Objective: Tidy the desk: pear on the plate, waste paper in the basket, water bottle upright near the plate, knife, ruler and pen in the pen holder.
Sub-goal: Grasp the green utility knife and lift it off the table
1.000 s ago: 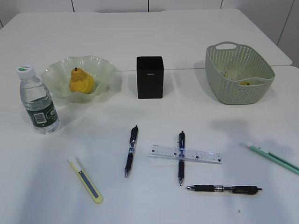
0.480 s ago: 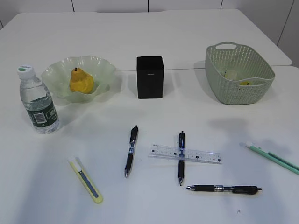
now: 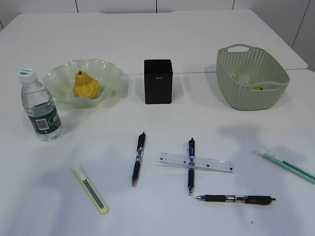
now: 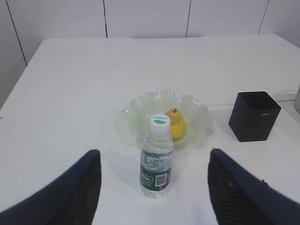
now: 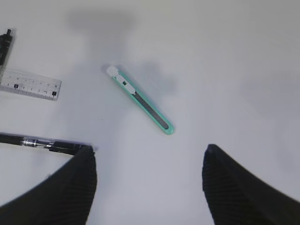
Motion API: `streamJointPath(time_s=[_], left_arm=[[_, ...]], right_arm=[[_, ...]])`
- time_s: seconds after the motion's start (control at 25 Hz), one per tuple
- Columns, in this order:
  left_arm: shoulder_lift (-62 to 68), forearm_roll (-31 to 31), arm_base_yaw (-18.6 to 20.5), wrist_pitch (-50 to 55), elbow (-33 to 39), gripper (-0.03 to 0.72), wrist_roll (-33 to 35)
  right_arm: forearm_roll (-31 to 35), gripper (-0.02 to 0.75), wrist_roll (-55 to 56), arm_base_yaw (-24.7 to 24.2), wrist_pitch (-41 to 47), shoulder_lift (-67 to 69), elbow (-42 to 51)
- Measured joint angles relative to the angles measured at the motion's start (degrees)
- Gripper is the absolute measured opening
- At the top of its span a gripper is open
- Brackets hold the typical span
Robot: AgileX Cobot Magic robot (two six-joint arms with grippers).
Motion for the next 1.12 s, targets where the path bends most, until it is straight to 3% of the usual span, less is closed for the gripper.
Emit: streamJointPath(time_s=[0.32,0.48,0.8,1.12], left_arm=[[-4.2,0.3,3.2,9.5,3.5,0.489,-6.4],[-4.3,4.9,4.0,17.3,3.5,0.478,-10.2],[-4.5,8.0,4.1,18.5,3.5,0.475,-11.0],[-4.5,8.5,4.1,19.7,3.5,0.470,-11.1]], right_arm=[[1.4,0.552,-4.0,0.0,0.1,3.7,-0.1],[2.8,0.551,-4.9,0.0,0.2,5.2,-1.2],[11.1,0.551,-15.6,0.0,0.2,11.4,-2.1],[12.0,0.551,-26.3,0.0,0.2,19.1,-4.7]])
